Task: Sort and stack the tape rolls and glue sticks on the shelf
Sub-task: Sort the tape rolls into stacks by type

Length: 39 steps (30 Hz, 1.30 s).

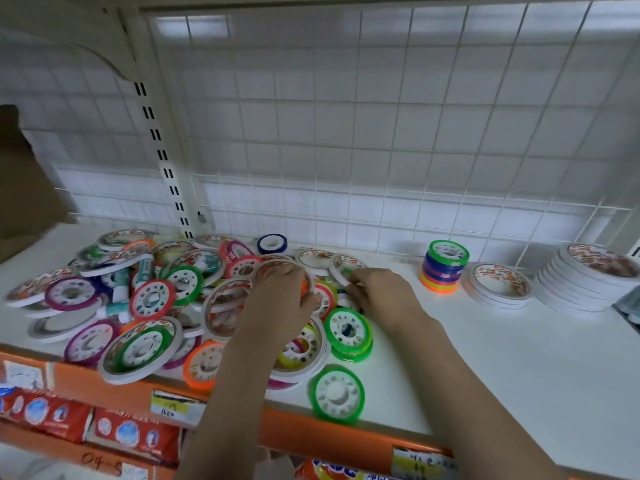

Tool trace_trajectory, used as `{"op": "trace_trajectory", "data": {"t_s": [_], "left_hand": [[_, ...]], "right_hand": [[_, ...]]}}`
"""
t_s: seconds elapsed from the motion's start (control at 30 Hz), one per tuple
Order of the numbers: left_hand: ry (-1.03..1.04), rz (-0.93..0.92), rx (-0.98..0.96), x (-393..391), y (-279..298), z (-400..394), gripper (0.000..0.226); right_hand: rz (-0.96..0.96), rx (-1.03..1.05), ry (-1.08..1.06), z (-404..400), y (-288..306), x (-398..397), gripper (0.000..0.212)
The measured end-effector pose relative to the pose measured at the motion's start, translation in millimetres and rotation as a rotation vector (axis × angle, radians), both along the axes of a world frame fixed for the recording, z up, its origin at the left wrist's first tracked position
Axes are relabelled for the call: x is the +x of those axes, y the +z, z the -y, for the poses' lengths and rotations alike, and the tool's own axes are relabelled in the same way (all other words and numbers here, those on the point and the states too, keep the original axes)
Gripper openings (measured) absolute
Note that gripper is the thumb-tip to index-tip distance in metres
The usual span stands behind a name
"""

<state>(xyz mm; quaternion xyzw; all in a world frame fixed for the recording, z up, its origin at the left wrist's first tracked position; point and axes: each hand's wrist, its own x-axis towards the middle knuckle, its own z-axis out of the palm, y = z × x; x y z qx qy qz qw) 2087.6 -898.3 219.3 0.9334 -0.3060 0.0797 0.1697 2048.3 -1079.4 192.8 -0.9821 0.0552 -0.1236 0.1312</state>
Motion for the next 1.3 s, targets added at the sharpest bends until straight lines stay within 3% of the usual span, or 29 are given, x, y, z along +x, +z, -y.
{"op": "trace_trajectory", "data": {"t_s": [0.2, 0.27, 0.33, 0.6, 0.87, 1.03, 1.3], "left_hand": [[0.059, -0.025, 0.048, 1, 0, 11, 0.028], [0.071, -0.023, 0.038, 1, -2, 13, 0.021], [0.101, 0.001, 0.020, 0, -2, 14, 0.014], [0.113, 0.103, -0.182, -18, 18, 40, 0.035], [-0.067, 0.314, -0.324, -56, 20, 104, 0.017], [-0.161, 0.313, -0.355, -70, 12, 130, 0.019], [-0.155, 0.380, -0.329, -72, 3, 133, 0.026]], "right_hand": [[0.024, 0.040, -0.036, 7, 1, -25, 0.026], [0.054, 0.062, -0.015, 10, 2, -32, 0.026], [0.111, 0.091, 0.005, 13, 3, -38, 0.024], [0.407, 0.153, 0.036, 33, 17, -74, 0.018], [0.573, 0.098, -0.167, 91, 24, -122, 0.021], [0.479, 0.026, -0.287, 133, 17, -140, 0.015], [0.169, -0.026, -0.279, 163, 10, -129, 0.035]]}}
